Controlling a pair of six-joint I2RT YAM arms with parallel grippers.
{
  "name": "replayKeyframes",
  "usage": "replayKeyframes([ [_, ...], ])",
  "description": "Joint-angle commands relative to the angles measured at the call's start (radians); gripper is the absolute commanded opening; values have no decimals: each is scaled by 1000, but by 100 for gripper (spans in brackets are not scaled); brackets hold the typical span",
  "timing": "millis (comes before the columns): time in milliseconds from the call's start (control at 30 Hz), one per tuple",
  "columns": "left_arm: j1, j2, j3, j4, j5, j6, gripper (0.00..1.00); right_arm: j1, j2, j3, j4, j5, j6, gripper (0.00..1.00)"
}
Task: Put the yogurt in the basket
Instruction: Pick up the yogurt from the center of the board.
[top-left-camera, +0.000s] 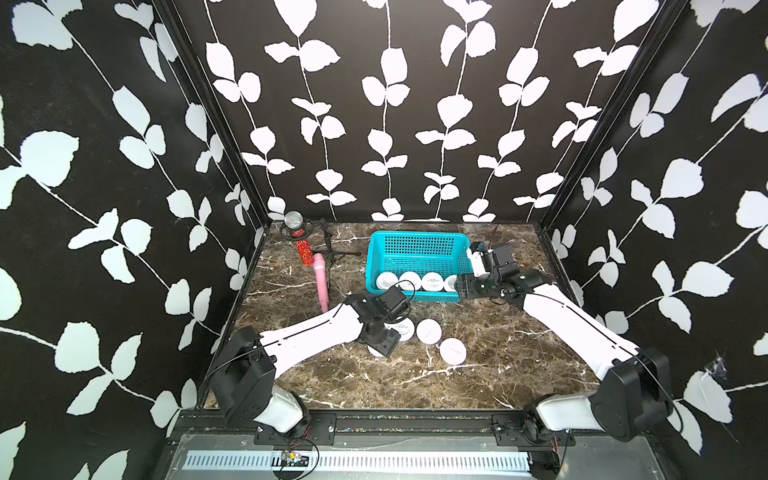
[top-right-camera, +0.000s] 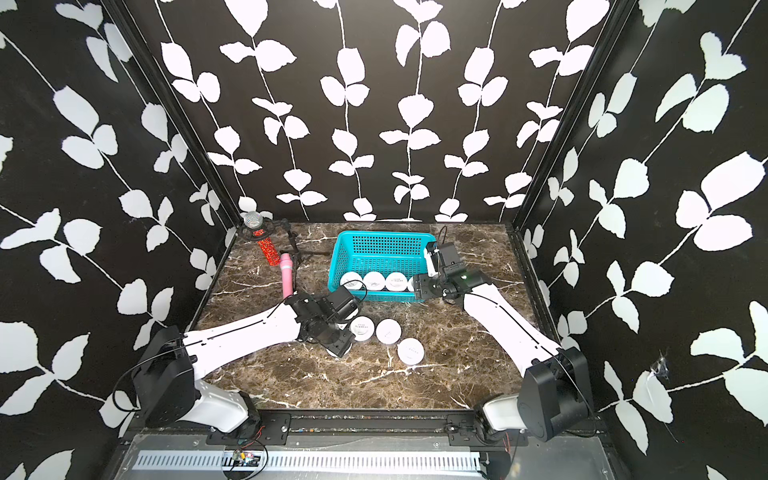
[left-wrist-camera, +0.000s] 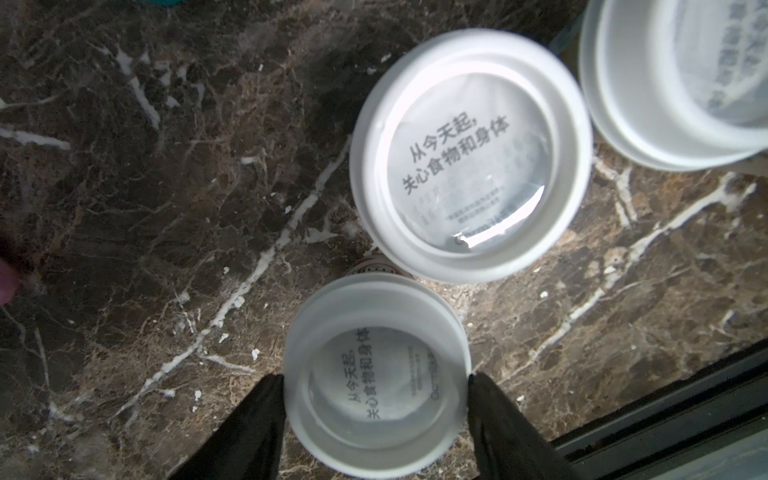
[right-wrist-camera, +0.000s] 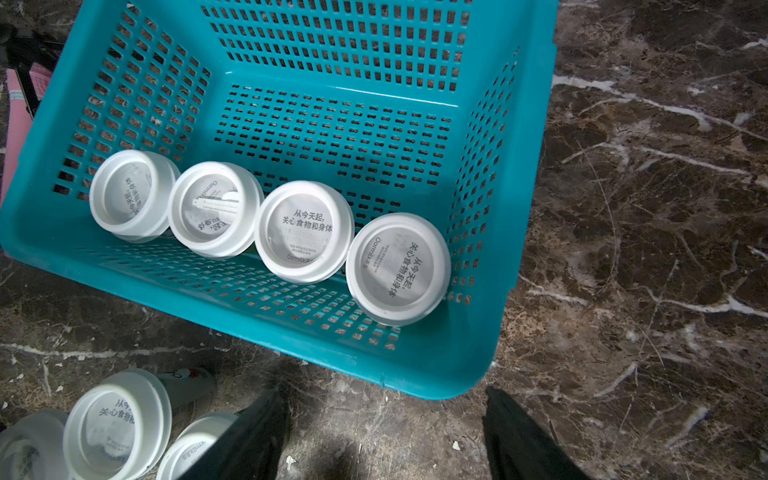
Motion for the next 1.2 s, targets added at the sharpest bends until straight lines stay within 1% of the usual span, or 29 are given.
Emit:
replayKeyframes([
  [0, -5, 12, -12, -24, -14, -4, 71, -5, -16, -22, 9, -1, -4, 77],
  [167, -6, 14, -16, -25, -14, -6, 71, -6, -13, -22, 9, -4, -4, 77],
  [467, -6, 19, -18, -32, -24, -3, 64, -5, -15, -22, 8, -1, -7, 77],
  [667, -6, -21, -3, -58, -74, 8, 61, -5, -22, -22, 8, 0, -8, 77],
  [967, -6, -85, 20, -76, -162, 19, 61, -8, -20, -23, 7, 11, -8, 77],
  [1167, -6, -121, 61, -97, -241, 33, 60, -28, -19, -23, 7, 17, 7, 76],
])
